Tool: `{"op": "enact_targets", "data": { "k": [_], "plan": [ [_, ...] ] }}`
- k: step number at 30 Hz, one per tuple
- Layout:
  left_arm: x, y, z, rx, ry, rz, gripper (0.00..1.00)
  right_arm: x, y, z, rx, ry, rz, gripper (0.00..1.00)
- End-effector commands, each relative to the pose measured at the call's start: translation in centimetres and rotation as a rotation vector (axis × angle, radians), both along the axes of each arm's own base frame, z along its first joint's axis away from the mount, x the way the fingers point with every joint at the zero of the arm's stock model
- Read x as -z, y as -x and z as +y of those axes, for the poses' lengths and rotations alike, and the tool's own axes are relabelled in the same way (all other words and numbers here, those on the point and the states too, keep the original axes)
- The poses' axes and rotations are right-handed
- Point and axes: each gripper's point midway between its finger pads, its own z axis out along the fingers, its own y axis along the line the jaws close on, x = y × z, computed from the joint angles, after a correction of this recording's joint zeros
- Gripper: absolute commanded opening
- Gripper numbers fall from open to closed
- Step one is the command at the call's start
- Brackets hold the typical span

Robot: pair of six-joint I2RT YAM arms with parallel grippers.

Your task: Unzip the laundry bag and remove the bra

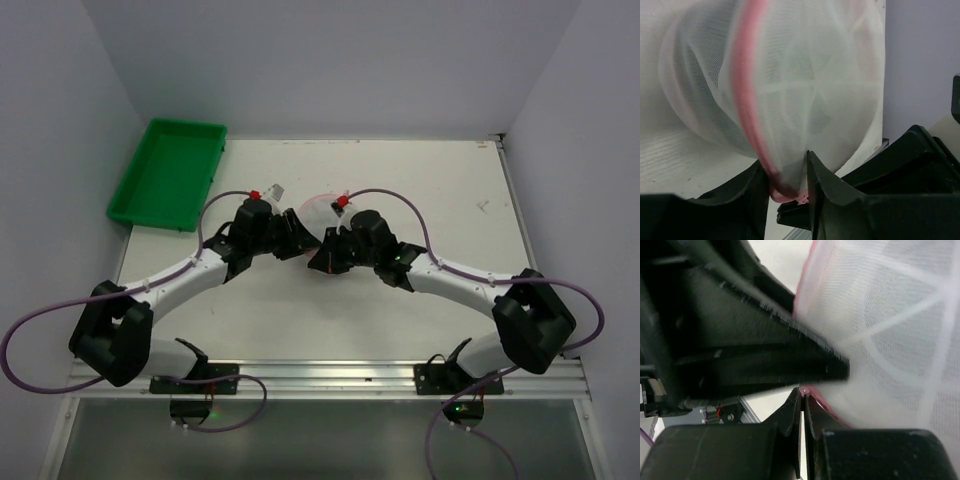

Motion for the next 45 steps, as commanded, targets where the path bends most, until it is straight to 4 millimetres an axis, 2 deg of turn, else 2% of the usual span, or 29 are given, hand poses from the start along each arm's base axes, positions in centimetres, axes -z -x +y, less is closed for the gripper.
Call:
{"op": "enact_targets", "data": {
  "k": [1,5,7,8,9,11,14,15,17,18,19,21,22,23,24,25,26,27,28,29,30,33,34,37,38,39,42,44,45],
  "plan": [
    [-0.8,-1.4,0.0,-0.061,0.036,-0.046,0.31,-2.5,-1.0,0.1,0.034,-0.027,-0.066,0.00],
    [-0.8,-1.6,1.1,-0.087,0.000,-0.060,0.00,-0.9,-1.0,-3.3,0.092,0.071,-0.097,0.00],
    [-1.1,-1.8,2.3,-0.103,-0.010,-0.067,0.00,0.2,-1.8,-6.4,0.160,0.113,-0.061,0.00],
    [-1.0,-1.8,2.7,-0.096,-0.024,-0.078,0.00,0.7,-1.4,-7.8,0.180,0.115,-0.050,0.00],
    [-1.3,-2.2,3.3,-0.108,-0.028,-0.092,0.00,0.8,-1.4,-8.7,0.194,0.110,-0.044,0.00],
    [-0.7,-1.9,3.9,-0.070,-0.077,-0.090,0.00,1.2,-1.6,-10.6,0.227,0.131,-0.062,0.00],
    [-1.1,-2.4,3.2,0.042,-0.108,-0.125,0.00,0.4,-1.0,-10.7,0.188,0.132,-0.082,0.00],
    [-1.7,-2.9,2.2,0.098,-0.102,-0.122,0.00,0.1,-0.3,-9.8,0.139,0.104,-0.074,0.00],
    [-2.0,-3.9,1.5,0.160,-0.132,-0.152,0.05,-0.4,0.1,-8.7,0.110,0.067,-0.068,0.00],
    [-1.1,-4.4,1.1,0.185,-0.144,-0.123,0.07,-0.5,0.4,-7.7,0.087,0.051,-0.067,0.00],
    [-2.9,-5.8,0.4,0.185,-0.135,-0.167,0.12,-0.6,0.6,-6.9,0.069,0.040,-0.060,0.00],
    [-3.0,-7.2,-0.1,0.177,-0.138,-0.165,0.21,-1.8,0.9,-4.6,0.036,-0.007,-0.070,0.00],
    [-4.1,-7.9,-0.5,0.165,-0.119,-0.178,0.36,-1.9,0.6,-3.5,0.036,-0.017,-0.055,0.00],
    [-4.3,-8.2,-0.6,0.156,-0.109,-0.176,0.43,-2.1,0.6,-2.8,0.029,-0.028,-0.052,0.00],
    [-4.8,-8.3,-0.6,0.145,-0.097,-0.183,0.54,-2.6,0.6,-1.8,0.020,-0.049,-0.058,0.00],
    [-5.2,-8.3,-0.5,0.120,-0.083,-0.174,0.77,-2.1,0.3,-1.2,0.026,-0.048,-0.042,0.00],
    [-4.5,-7.8,-0.1,0.099,-0.087,-0.152,0.86,-2.6,-0.2,-0.7,0.044,-0.068,-0.038,0.00],
    [-5.3,-7.7,0.7,0.055,-0.092,-0.175,0.92,-3.0,-0.6,-0.3,0.051,-0.086,-0.046,0.00],
    [-5.1,-7.2,1.4,0.013,-0.089,-0.153,0.99,-3.1,-1.0,0.0,0.063,-0.095,-0.043,0.00],
    [-3.2,-6.1,2.4,-0.016,-0.114,-0.102,1.00,-3.3,-1.2,0.1,0.072,-0.101,-0.050,0.00],
    [-4.1,-5.5,3.1,-0.056,-0.109,-0.129,1.00,-3.7,-1.4,0.3,0.070,-0.116,-0.062,0.00],
    [-2.4,-3.4,4.3,-0.107,-0.084,-0.097,1.00,-4.0,-1.6,0.6,0.063,-0.112,-0.073,0.00],
    [-2.1,-2.9,4.3,-0.105,-0.075,-0.086,0.96,-3.9,-1.7,0.6,0.062,-0.105,-0.076,0.00],
    [-1.4,-1.6,3.2,-0.070,-0.042,-0.070,0.86,-3.6,-1.7,0.9,0.053,-0.095,-0.074,0.00],
    [-1.5,-1.1,2.3,-0.047,-0.029,-0.078,0.84,-3.5,-1.6,1.0,0.052,-0.094,-0.072,0.00],
    [-2.0,-1.3,1.4,-0.035,-0.001,-0.109,0.81,-3.3,-1.5,1.1,0.048,-0.087,-0.069,0.00],
    [-1.8,-0.9,-0.5,-0.002,0.013,-0.097,0.74,-2.9,-1.3,1.1,0.041,-0.066,-0.069,0.00],
    [-1.9,-1.0,-1.1,-0.003,0.011,-0.098,0.63,-2.5,-1.1,0.7,0.042,-0.050,-0.069,0.00],
    [-1.9,-1.3,-1.1,-0.016,0.008,-0.102,0.51,-2.5,-1.0,0.6,0.041,-0.047,-0.071,0.00]
  ]
}}
